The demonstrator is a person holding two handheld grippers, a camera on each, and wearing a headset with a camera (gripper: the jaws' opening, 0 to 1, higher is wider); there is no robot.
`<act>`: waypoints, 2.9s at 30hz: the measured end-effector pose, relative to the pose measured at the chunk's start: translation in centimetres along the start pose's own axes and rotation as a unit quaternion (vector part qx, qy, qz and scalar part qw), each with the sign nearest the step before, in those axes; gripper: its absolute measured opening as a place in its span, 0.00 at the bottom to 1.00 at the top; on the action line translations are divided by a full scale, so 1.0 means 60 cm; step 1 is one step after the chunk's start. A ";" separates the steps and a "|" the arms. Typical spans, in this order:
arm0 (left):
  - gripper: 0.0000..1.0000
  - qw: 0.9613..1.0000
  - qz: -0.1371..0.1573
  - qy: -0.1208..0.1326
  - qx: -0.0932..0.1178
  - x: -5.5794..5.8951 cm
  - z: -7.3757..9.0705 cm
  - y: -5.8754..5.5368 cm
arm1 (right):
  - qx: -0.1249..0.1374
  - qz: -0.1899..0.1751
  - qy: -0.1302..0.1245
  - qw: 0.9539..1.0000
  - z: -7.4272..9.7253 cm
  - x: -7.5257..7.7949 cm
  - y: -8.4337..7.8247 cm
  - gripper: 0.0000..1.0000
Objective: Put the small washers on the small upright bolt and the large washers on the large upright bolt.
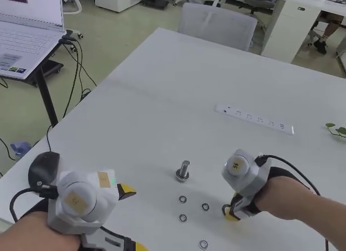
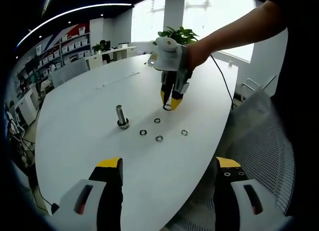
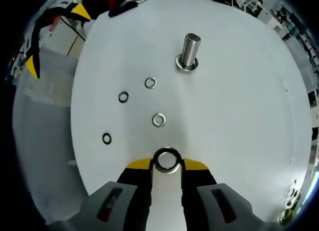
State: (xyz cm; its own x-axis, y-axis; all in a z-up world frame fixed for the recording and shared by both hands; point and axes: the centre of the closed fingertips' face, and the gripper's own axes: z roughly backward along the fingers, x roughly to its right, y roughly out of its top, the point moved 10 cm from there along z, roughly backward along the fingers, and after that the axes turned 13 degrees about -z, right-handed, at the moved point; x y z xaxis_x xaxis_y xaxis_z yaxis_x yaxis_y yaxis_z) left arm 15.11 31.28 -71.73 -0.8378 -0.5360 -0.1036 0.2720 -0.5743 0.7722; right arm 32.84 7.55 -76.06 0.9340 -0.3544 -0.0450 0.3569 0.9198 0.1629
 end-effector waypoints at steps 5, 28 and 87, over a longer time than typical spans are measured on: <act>0.74 1.000 -0.006 0.000 -0.001 -0.002 -0.001 0.002 | 0.009 -0.003 -0.004 1.000 0.020 0.007 0.012 0.21; 0.73 1.000 -0.012 0.000 -0.006 -0.002 -0.006 0.000 | 0.019 -0.014 -0.003 1.000 0.075 0.025 0.046 0.21; 0.96 1.000 0.010 -0.027 -0.002 0.006 -0.020 -0.014 | 0.033 0.063 0.019 0.997 0.057 0.006 0.229 0.22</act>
State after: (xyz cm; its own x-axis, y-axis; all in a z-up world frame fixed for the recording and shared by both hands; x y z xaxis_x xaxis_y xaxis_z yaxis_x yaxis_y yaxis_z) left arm 15.15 30.81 -73.18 -0.8560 -0.5141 -0.0542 0.2913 -0.5663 0.7710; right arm 38.05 19.49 -70.48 0.9716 -0.2296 -0.0565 0.2365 0.9430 0.2341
